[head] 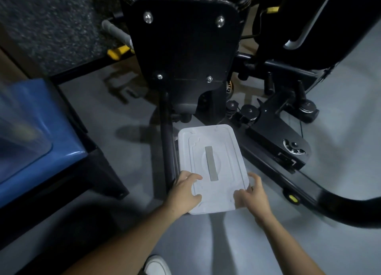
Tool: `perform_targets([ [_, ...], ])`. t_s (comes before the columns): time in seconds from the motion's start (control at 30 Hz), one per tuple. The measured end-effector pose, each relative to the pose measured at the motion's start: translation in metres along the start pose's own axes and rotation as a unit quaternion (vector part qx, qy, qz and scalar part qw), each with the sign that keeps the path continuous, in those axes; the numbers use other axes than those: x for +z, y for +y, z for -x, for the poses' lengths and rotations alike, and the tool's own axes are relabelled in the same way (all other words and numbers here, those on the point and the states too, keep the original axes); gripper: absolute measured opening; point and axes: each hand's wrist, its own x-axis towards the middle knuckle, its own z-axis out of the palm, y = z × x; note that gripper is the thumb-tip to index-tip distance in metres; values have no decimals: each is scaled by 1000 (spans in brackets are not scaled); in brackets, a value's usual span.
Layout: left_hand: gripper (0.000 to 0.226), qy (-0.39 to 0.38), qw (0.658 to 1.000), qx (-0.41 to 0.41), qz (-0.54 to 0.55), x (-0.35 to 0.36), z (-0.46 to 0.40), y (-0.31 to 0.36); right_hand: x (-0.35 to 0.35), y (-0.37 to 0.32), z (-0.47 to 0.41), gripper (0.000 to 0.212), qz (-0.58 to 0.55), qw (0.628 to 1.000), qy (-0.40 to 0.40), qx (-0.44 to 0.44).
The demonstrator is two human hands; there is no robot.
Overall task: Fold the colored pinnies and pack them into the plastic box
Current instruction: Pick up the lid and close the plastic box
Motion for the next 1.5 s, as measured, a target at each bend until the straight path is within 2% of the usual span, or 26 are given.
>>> perform_targets([
  [0.17, 55, -8, 1000, 7, -3, -1, 13, 14, -20, -5, 21, 47, -89, 996, -16, -11],
  [0.4, 63, 42, 999, -11, -14, -24, 40, 40, -68, -4, 63, 48, -180, 981, -50, -43],
  [0.5, 66, 77, 995, -36, 46, -47, 51, 51, -93, -12, 90, 53, -202, 975, -68, -63],
  [0.67, 97, 71, 971, -95, 207, -80, 78, 53, -123, -25, 139, 49, -227, 962, -116, -94],
  [0.73, 99, 92, 959, -114, 244, -93, 92, 48, -129, -30, 154, 50, -218, 962, -121, -110],
  [0.83, 97, 119, 952, -103, 262, -121, 113, 39, -128, -49, 181, 49, -202, 960, -129, -148],
  [0.93, 85, 144, 961, -74, 223, -158, 135, 40, -120, -74, 200, 56, -184, 958, -135, -171],
  [1.03, 83, 193, 962, -44, 188, -199, 161, 49, -108, -104, 215, 56, -161, 956, -139, -202],
  [1.13, 50, 232, 955, -21, 182, -239, 191, 60, -94, -138, 237, 54, -145, 949, -155, -233],
  [1.2, 40, 260, 952, -1, 165, -264, 207, 58, -85, -159, 253, 52, -134, 943, -159, -261],
  [1.37, 58, 320, 934, 19, 156, -318, 260, 60, -68, -206, 297, 37, -128, 923, -148, -331],
  [1.5, 45, 370, 921, 26, 122, -356, 303, 67, -51, -238, 321, 31, -127, 911, -139, -366],
])
